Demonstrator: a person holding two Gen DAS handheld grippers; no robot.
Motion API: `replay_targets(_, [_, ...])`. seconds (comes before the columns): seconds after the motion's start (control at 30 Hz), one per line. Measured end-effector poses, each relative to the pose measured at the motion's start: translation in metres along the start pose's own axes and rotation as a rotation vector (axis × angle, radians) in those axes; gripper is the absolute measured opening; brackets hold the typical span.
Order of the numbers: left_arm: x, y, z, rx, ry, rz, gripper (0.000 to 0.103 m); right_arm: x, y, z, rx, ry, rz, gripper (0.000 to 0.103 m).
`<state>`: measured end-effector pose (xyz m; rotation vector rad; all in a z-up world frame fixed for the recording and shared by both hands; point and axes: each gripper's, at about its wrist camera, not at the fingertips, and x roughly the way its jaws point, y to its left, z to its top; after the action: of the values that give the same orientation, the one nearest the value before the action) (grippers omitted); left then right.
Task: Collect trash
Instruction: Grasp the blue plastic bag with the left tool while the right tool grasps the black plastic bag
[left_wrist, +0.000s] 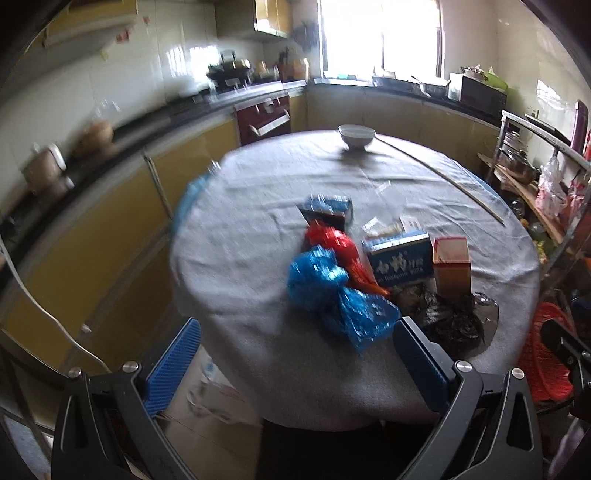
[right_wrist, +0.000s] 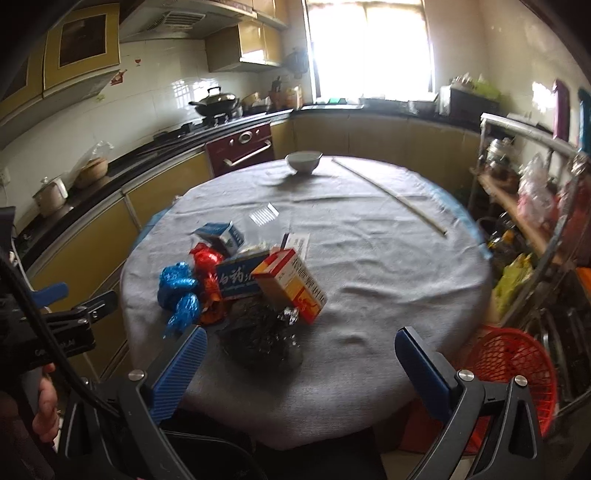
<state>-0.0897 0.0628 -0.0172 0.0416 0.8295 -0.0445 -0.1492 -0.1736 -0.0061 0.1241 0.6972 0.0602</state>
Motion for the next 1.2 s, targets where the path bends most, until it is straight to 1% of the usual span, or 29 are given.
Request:
replay_targets(0.07, [0.014,0.005,-0.001,-0.018,0.043,-0.034,0.103,0.011,-0.008,-0.002,0.023,0.036,0.042,0.103])
replay_targets(0.17, [0.032,0.011,-0.001,-0.031,0.093,-0.067,0.103,0.025,-0.014,-0.002,0.026,0.068,0.072,0.103])
replay_targets(0.3, [0.047,0.014,0.004,-0.033,0.129,-0.095,0.103,0.042,-0.012,0.005,0.014,0.085,0.105,0.103])
replay_targets(0.43, [0.063,0.017,0.010,-0.068,0.207,-0.187,0.103,0.070,-0.015,0.017,0.002,0.127,0.124,0.103])
replay_targets(0.57, [0.078,0.014,0.007,-0.093,0.265,-0.242,0.103,0.086,-0.023,0.018,0.042,0.167,0.186,0.102])
replay_targets(0.63, [0.088,0.015,0.008,-0.124,0.297,-0.278,0.103,0.098,-0.025,0.012,0.077,0.212,0.235,0.098])
replay_targets(0.67, [0.092,0.017,0.009,-0.141,0.310,-0.289,0.103,0.104,-0.025,0.008,0.089,0.235,0.252,0.094])
replay_targets(0.7, [0.095,0.018,0.009,-0.155,0.318,-0.293,0.103,0.110,-0.024,0.006,0.099,0.259,0.264,0.088])
replay_targets(0.77, [0.100,0.019,0.013,-0.179,0.327,-0.288,0.101,0.119,-0.024,0.001,0.118,0.290,0.284,0.082])
replay_targets(0.87, [0.109,0.017,0.017,-0.193,0.360,-0.324,0.098,0.133,-0.024,-0.004,0.151,0.324,0.310,0.078])
replay_targets(0.9, [0.113,0.014,0.019,-0.199,0.374,-0.337,0.095,0.137,-0.024,-0.005,0.151,0.330,0.310,0.077])
replay_targets(0.93, [0.116,0.013,0.021,-0.199,0.376,-0.331,0.090,0.141,-0.022,-0.006,0.151,0.338,0.316,0.076])
replay_targets(1.0, [0.120,0.012,0.026,-0.195,0.371,-0.302,0.085,0.148,-0.020,-0.008,0.155,0.360,0.337,0.066])
replay_targets(1.07, [0.120,0.014,0.034,-0.196,0.352,-0.283,0.085,0.152,-0.019,-0.010,0.154,0.380,0.349,0.061])
replay_targets(1.13, [0.117,0.015,0.041,-0.176,0.323,-0.255,0.085,0.156,-0.018,-0.013,0.157,0.384,0.362,0.052])
replay_targets(1.2, [0.115,0.016,0.049,-0.149,0.291,-0.220,0.085,0.158,-0.018,-0.015,0.169,0.383,0.383,0.050])
